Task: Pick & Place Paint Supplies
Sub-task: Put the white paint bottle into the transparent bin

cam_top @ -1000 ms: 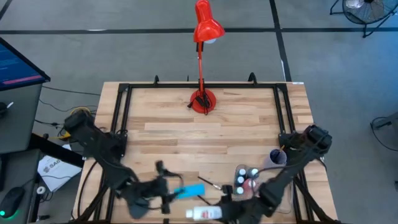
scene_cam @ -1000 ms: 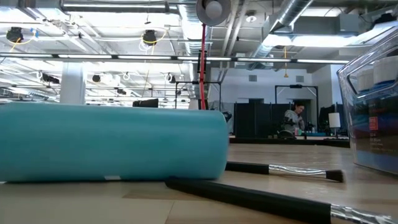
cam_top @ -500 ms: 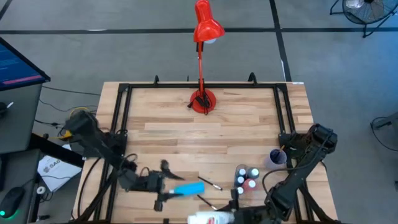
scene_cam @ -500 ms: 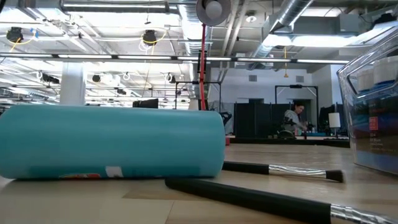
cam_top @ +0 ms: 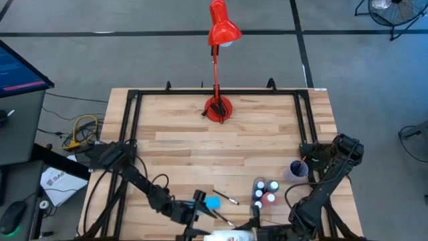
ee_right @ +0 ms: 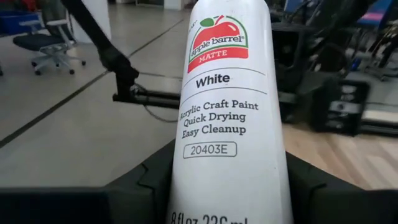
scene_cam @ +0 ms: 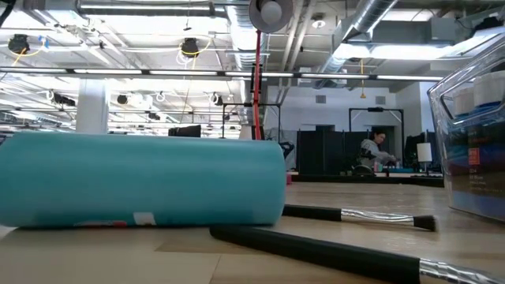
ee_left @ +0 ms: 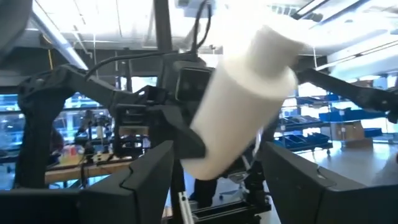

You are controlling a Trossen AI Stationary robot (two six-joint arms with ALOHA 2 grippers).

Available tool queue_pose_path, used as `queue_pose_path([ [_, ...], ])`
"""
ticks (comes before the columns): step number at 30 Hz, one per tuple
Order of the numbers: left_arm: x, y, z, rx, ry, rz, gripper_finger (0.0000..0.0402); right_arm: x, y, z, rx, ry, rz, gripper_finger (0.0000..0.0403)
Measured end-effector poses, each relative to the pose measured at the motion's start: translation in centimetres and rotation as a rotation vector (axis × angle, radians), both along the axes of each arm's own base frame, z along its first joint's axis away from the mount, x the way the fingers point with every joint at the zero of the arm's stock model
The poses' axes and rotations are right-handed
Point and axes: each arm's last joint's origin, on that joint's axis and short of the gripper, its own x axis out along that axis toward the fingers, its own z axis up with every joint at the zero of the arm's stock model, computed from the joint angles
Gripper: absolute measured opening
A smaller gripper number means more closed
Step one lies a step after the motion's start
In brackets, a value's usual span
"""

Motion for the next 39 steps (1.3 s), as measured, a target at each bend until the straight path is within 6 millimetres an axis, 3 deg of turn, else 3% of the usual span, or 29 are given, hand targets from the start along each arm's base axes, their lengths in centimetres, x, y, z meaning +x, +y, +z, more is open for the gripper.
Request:
queue_pose_path([
  [7,-0.6,-0.8,0.0,0.027,-0.012,-0.056,0.0239,-0.6,0.5,0.3,-0.007,-0.027,0.005,0.0178],
  [17,2.3,-2.1,2.9,0.085,-0.001,-0.07,0.0292,0.3,-0.2,0.3,-0.007,-0.024,-0.023,0.0178],
  [25,2.8,-2.3,4.2,0.054,-0.023,-0.057,0.0303,-0.1,0.0,0.1,-0.022,-0.016,-0.039,0.0178],
  [31,3.3,-1.9,4.3,0.017,-0.012,-0.045,0.0267,0.3,-0.3,0.0,-0.025,-0.015,-0.052,0.018],
  [39,3.3,-1.8,4.3,0.017,-0.002,-0.025,0.0154,0.3,-0.5,-0.1,-0.008,-0.006,-0.091,0.0189],
])
